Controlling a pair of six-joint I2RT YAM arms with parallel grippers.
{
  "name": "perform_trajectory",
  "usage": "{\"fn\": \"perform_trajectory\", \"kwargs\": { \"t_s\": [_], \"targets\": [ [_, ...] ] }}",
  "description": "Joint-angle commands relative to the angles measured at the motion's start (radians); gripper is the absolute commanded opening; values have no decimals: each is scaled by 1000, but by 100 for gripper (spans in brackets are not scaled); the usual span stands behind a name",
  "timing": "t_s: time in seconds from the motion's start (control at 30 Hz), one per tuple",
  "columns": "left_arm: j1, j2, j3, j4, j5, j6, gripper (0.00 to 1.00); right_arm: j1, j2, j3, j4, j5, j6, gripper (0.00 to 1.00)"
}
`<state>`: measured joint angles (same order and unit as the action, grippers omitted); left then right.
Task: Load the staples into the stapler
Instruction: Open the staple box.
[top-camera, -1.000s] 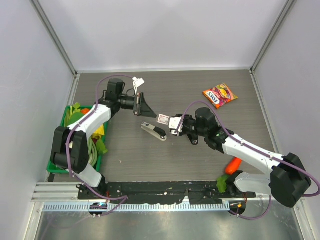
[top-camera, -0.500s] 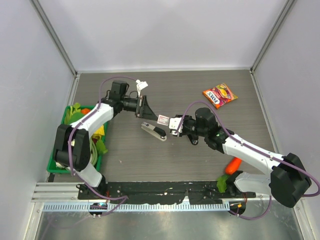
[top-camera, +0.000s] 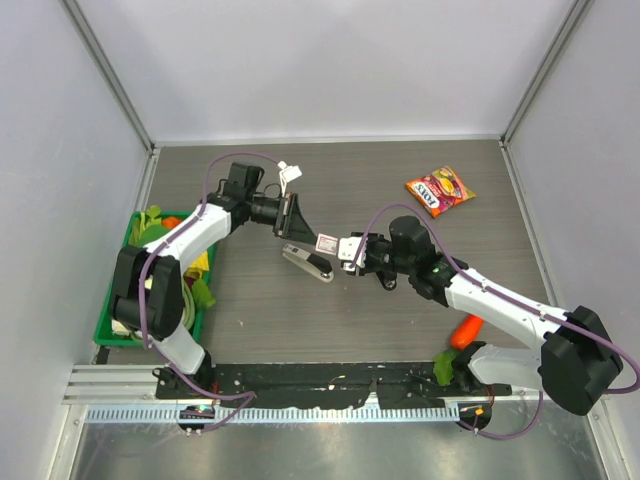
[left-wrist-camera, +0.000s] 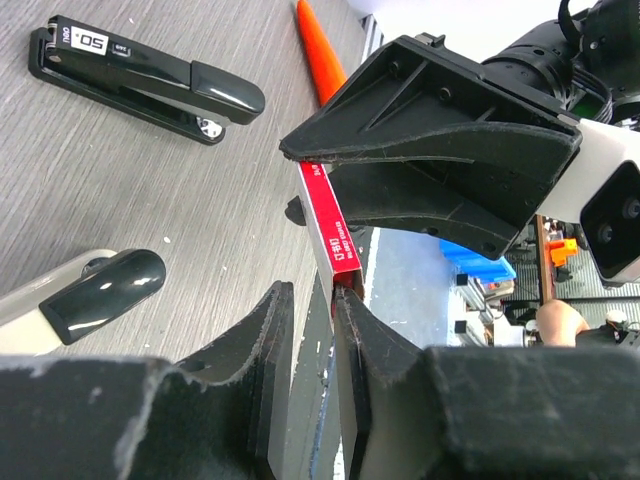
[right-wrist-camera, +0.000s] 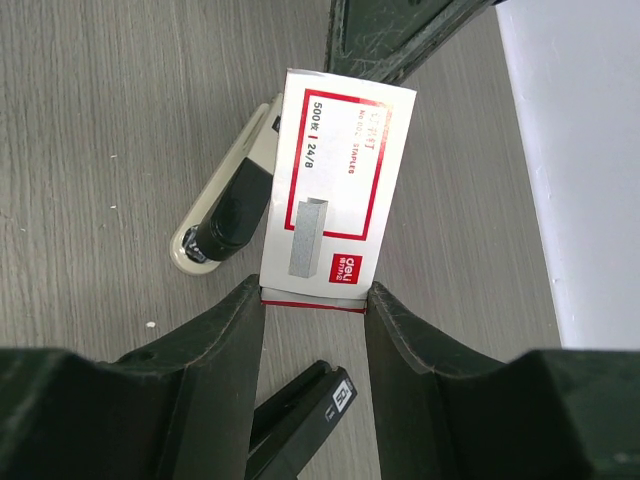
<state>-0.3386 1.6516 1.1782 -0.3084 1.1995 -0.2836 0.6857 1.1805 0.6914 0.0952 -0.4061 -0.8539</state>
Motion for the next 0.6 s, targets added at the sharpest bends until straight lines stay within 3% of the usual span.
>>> {"fn": "perform_trajectory", "kwargs": {
  "t_s": [0.0,0.1,0.2,0.57],
  "targets": [
    [-13,8,44,-41,-9,52,25,6,-19,25,31,-26,12,43],
    [-13,10,47,-46,-9,57,19,6,-19,25,29,-28,10,43],
    [-14,7,49,-49,-14,57,0,6,-19,23,25,-26,3,43],
    [36,-44,17,40,-11,-28,0,6,-32,-13,23,20,-62,43]
  ]
}}
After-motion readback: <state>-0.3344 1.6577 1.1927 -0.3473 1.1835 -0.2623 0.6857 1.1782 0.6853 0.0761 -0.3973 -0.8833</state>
